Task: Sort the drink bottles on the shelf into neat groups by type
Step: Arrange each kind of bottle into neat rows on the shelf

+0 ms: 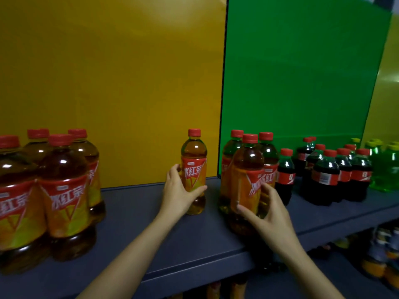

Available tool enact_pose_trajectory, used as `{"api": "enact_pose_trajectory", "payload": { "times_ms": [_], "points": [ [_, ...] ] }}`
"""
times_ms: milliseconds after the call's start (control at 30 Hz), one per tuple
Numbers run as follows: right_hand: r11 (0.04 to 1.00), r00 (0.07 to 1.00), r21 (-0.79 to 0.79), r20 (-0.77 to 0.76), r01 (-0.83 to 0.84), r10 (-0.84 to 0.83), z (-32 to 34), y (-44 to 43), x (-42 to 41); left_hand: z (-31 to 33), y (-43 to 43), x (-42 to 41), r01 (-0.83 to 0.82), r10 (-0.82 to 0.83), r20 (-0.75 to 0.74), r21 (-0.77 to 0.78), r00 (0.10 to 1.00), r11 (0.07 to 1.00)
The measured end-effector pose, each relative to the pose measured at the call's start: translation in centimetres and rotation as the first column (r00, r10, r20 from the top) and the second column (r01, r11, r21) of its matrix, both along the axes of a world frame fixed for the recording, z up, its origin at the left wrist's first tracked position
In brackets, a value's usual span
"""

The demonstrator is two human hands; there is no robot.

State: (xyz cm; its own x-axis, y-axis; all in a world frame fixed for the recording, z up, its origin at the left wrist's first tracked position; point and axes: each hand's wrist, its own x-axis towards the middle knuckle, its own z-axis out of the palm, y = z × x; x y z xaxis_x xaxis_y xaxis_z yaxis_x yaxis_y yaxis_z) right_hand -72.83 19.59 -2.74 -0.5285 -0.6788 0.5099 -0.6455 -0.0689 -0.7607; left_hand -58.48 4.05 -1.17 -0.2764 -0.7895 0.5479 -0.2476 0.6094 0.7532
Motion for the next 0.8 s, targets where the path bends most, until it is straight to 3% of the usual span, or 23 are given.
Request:
{"api": "enact_pose_trajectory", "payload": {
  "times_ms": [133,233,467,800],
  "points": [
    [0.999,0.998,0.033,-0.04,-0.039,0.04,-0.1,-0.4,-0.5,-0.3,-0.9,-0.7,0.04,-0.039,-0.009,0.149,0.999,0.988],
    [0.997,0.994,0.047,-0.082,-0.063,0.066,-0.2,-0.7,-0.5,-0.4,-1.0,-0.5,0.051,-0.051,-0.004,0.176,0.999,0.983],
    [0.98,0.981,0.051,-0.035,-0.191,0.193,0.3,-1.8,0.3,-0.4,-0.1,1.8,-0.047,0.05,-0.017,0.154,0.999,0.987],
    [0.958,0.954,0.017,-0.082,-0.287,0.288,1.1,-7.8,5.0,-0.6,-0.2,7.5,-0.306,0.308,-0.039,0.039,0.951,0.951]
  ]
}}
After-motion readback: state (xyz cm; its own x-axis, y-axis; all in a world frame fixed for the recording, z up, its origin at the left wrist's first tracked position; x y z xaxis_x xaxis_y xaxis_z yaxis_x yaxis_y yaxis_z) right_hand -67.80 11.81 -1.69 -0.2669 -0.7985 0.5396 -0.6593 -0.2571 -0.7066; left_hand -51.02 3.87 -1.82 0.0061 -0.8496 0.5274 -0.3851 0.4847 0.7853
